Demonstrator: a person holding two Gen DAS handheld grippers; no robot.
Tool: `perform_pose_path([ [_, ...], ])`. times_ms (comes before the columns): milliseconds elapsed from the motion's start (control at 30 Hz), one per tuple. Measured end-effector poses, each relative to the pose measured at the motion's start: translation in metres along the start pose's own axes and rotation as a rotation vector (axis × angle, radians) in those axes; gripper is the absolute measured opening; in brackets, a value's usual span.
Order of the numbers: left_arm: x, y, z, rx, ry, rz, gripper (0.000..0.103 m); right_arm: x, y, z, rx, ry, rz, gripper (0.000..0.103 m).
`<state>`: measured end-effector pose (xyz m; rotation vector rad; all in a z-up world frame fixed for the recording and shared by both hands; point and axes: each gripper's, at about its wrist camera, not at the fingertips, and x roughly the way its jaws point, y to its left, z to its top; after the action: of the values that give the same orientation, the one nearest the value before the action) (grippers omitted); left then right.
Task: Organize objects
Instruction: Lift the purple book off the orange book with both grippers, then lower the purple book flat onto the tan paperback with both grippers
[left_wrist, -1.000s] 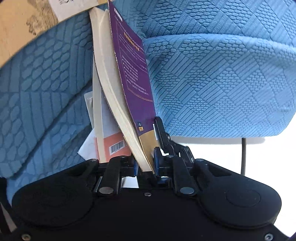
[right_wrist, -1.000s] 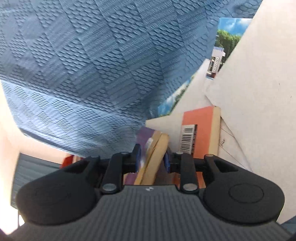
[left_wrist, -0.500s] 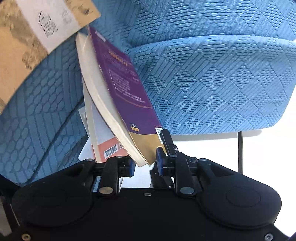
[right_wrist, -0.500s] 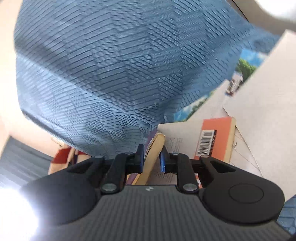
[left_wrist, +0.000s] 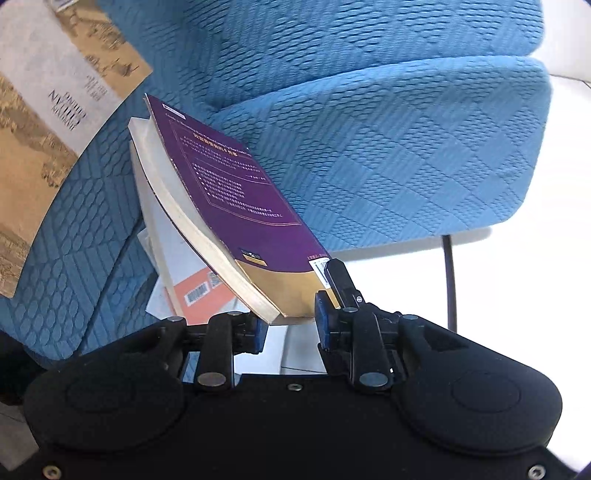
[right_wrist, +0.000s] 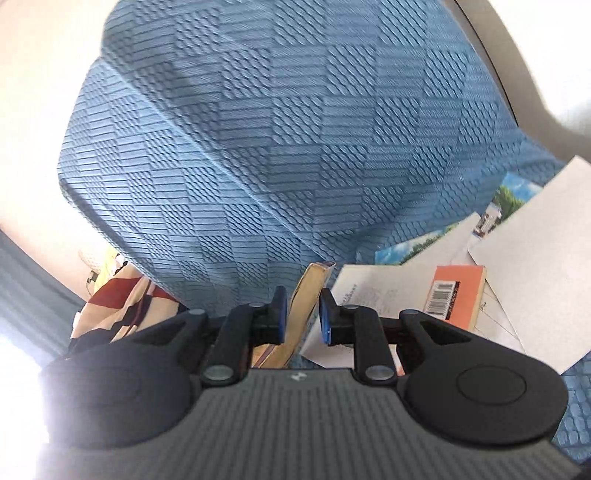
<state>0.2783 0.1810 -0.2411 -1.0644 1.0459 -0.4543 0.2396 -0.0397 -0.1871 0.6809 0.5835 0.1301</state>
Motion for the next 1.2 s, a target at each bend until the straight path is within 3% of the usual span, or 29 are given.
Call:
perform_pose_path([
  [333, -0.044, -0.040, 0.018, 0.091, -0.010, -0.025, 0.025, -0.018, 0.056, 0.006, -0.044, -0.048, 0.016, 0.022],
  [633, -0.080, -0.051, 0.042, 0.144, -0.023, -0.046, 0.026, -0.017, 0.094, 0.004, -0.063, -0.055, 0.045, 0.022],
  [933, -0.125, -0.030, 0.062, 0.140, -0.068, -0.067, 0.026, -0.010, 0.125, -0.010, -0.095, -0.037, 0.092, 0.024],
  [1200, -0.151, 0.013, 0.077, 0.101, -0.101, -0.024, 0.026, 0.006, 0.137, -0.029, -0.168, 0.031, 0.074, 0.024],
])
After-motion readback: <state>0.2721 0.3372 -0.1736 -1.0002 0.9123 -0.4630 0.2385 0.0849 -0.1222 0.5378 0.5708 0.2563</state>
